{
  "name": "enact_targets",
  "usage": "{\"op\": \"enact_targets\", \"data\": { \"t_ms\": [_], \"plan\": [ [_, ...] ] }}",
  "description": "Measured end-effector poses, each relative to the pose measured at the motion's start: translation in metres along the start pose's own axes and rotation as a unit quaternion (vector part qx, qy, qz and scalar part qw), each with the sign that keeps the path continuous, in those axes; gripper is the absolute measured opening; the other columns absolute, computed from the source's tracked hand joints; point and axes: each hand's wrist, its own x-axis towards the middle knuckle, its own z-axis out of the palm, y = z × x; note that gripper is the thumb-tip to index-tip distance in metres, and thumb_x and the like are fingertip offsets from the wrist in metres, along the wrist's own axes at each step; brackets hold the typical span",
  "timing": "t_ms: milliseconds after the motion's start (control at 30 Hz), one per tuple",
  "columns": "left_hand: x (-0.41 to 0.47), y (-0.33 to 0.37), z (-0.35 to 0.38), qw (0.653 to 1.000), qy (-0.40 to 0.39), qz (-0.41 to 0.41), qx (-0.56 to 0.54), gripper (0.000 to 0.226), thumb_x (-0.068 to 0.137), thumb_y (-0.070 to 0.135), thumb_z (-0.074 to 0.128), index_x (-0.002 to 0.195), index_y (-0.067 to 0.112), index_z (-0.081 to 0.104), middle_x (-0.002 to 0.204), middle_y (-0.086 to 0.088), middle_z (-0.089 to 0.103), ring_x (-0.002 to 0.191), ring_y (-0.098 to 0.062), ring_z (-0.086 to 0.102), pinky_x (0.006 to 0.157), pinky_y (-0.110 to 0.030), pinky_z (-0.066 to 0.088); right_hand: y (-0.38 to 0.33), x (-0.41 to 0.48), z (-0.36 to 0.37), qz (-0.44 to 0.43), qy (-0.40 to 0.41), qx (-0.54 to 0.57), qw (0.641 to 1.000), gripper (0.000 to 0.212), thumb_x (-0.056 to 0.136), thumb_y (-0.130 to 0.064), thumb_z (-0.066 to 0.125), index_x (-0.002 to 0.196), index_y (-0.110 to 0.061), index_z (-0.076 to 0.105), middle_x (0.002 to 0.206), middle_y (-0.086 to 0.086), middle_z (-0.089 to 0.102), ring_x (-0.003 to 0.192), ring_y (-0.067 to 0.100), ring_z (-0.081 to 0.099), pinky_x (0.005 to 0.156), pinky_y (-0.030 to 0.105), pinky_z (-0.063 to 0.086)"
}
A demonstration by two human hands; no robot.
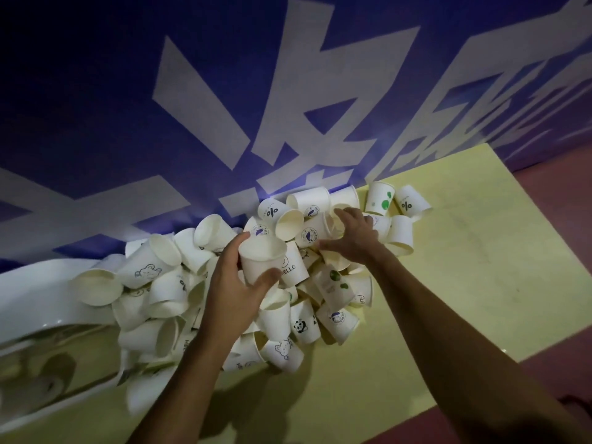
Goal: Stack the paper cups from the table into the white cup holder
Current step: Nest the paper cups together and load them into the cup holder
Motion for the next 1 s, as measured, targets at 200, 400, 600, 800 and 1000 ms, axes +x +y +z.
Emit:
{"op": "enact_targets", "data": {
  "t_ms": [200,400,600,800,1000],
  "plan": [
    [-0.005,0.002,-0.01,0.998,0.019,0.003,-0.06,0.052,0.082,0.052,0.07,0.13,0.045,0.052,0.124,0.023,0.064,0.115,-0.001,0.062,0.096,-0.032,0.054,-0.005,0.007,0.004,0.004,0.014,0.019,1.0,0.082,0.075,-0.065,0.078,0.142,-0.027,0.05,0.154,0.002,0.037,0.141,0.031,0.03,0.114,0.055,0.035],
    [-0.014,-0.007,-0.025,0.996,0.027,-0.007,-0.087,0.048,0.079,0.061,0.065,0.125,0.051,0.052,0.119,0.022,0.065,0.111,-0.005,0.064,0.094,-0.037,0.057,-0.007,-0.031,0.002,-0.059,0.133,0.151,0.978,0.074,0.065,-0.058,0.088,0.125,-0.029,0.054,0.118,-0.013,0.052,0.111,0.018,0.051,0.092,0.044,0.052],
    [-0.035,-0.016,-0.048,0.985,0.036,0.007,-0.168,0.048,0.085,0.053,0.064,0.129,0.034,0.057,0.123,0.001,0.068,0.111,-0.018,0.067,0.094,-0.048,0.056,-0.029,-0.105,0.004,-0.12,0.214,0.185,0.952,0.064,0.077,-0.057,0.082,0.129,-0.025,0.06,0.123,-0.009,0.059,0.113,0.014,0.05,0.098,0.045,0.047],
    [-0.069,-0.032,-0.096,0.99,0.025,0.072,-0.116,0.057,0.074,0.048,0.073,0.125,0.034,0.053,0.118,0.022,0.061,0.107,-0.008,0.061,0.086,-0.021,0.051,-0.087,-0.175,0.032,-0.181,0.189,0.185,0.947,0.064,0.086,-0.043,0.079,0.142,-0.033,0.049,0.136,-0.013,0.052,0.128,0.012,0.046,0.105,0.038,0.045],
    [-0.117,-0.073,-0.177,0.993,0.028,0.098,-0.068,0.072,0.068,0.03,0.093,0.128,0.031,0.053,0.125,0.015,0.063,0.116,-0.009,0.06,0.088,-0.013,0.047,-0.165,-0.22,0.093,-0.27,0.18,0.14,0.935,0.077,0.069,-0.046,0.091,0.135,-0.032,0.053,0.128,-0.021,0.052,0.12,0.008,0.049,0.096,0.027,0.045]
  ]
}}
